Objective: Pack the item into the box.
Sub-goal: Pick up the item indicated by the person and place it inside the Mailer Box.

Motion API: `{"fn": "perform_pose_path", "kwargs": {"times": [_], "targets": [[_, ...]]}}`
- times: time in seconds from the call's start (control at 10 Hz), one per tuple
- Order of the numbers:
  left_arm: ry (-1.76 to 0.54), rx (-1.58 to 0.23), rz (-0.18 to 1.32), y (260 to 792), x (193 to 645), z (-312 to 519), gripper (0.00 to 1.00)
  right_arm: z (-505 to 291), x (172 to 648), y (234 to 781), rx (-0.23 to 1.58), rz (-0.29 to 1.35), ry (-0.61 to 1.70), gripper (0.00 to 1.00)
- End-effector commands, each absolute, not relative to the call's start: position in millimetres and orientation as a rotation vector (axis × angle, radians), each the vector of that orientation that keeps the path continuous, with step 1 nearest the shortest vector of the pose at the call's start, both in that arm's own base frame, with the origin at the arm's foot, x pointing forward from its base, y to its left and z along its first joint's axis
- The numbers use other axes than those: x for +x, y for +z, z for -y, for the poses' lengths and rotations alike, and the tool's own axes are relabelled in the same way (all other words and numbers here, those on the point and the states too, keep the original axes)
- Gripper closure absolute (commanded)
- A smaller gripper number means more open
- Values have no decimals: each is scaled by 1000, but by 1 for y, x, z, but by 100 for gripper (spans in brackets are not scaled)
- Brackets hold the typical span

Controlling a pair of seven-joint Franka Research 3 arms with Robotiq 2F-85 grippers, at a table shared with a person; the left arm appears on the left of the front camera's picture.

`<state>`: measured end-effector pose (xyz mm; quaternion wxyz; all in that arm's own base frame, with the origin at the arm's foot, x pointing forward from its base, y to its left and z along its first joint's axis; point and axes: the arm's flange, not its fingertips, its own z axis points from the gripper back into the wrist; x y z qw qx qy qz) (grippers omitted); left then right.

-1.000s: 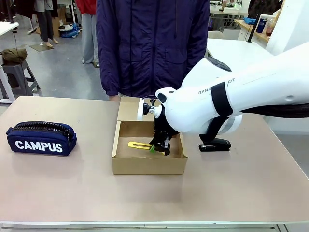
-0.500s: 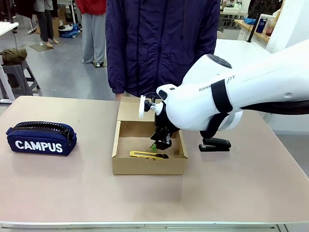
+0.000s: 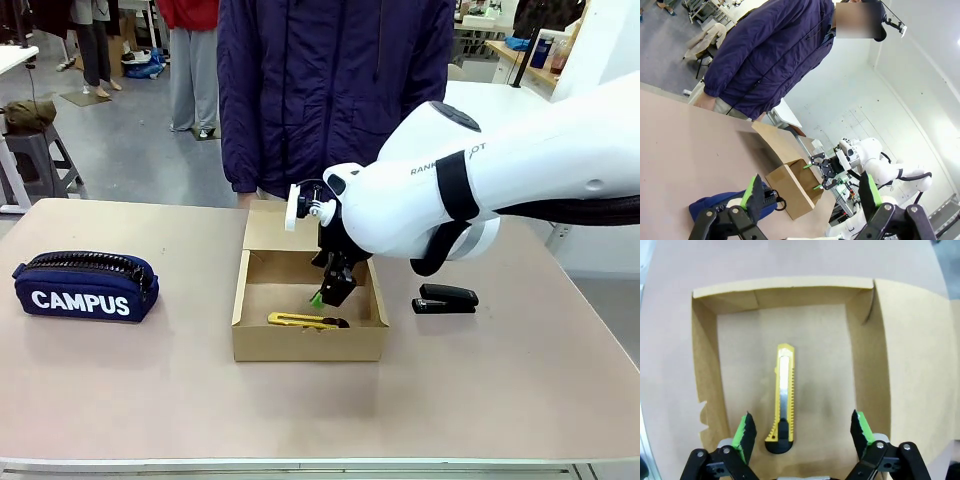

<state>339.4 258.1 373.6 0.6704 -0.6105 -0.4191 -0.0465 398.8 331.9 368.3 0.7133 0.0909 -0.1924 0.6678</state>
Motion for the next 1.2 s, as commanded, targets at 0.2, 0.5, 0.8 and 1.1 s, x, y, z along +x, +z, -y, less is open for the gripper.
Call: {"fn": "perform_pose_path", "kwargs": {"times": [0.2,0.5,0.8,1.1], "targets": [[-121,-1366,947,373,339,-259,0,-328,404,378,251,480,1478,0],[-121,-1366,947,373,339,-259,0,-265,404,453,406,432,1145,0],[-121,-1366,947,373,339,-259,0,-152,405,525,553,344,852,0],[-121,-1366,947,373,339,-259,0,-20,386,558,774,277,472,0]]}}
